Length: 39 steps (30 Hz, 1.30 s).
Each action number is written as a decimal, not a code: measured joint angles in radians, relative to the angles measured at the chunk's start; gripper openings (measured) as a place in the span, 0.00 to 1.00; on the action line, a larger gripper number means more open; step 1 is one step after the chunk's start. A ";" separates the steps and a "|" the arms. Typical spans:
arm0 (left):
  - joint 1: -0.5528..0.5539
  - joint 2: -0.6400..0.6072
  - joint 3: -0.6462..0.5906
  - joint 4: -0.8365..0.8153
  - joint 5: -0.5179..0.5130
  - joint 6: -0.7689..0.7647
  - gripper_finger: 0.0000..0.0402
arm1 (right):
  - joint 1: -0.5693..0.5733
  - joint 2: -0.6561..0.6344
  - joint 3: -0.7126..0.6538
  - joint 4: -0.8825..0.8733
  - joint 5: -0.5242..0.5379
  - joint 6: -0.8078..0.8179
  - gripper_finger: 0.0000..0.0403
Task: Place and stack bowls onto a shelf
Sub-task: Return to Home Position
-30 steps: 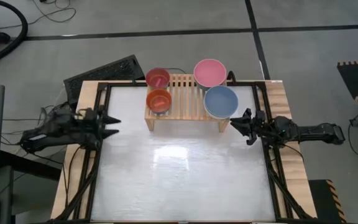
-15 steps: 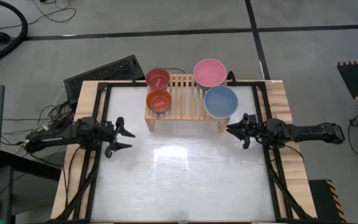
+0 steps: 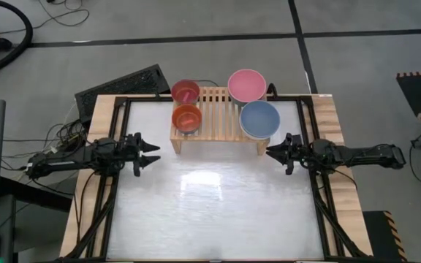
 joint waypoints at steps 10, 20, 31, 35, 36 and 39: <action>0.000 0.000 0.000 0.000 -0.001 0.018 0.53 | 0.000 0.000 0.000 -0.003 0.000 0.000 0.32; 0.000 0.000 0.000 0.000 -0.002 0.018 0.53 | 0.000 0.000 0.000 -0.003 0.000 0.000 0.32; 0.000 0.000 0.000 0.000 -0.002 0.018 0.53 | 0.000 0.000 0.000 -0.003 0.001 0.000 0.32; 0.000 0.000 0.000 0.000 -0.002 0.018 0.53 | 0.000 0.000 0.000 -0.003 0.001 0.000 0.32; 0.000 0.000 0.000 0.000 -0.002 0.018 0.53 | 0.000 0.000 0.000 -0.003 0.001 0.000 0.32; 0.000 0.000 0.000 0.000 -0.002 0.018 0.53 | 0.000 0.000 0.000 -0.003 0.001 0.000 0.32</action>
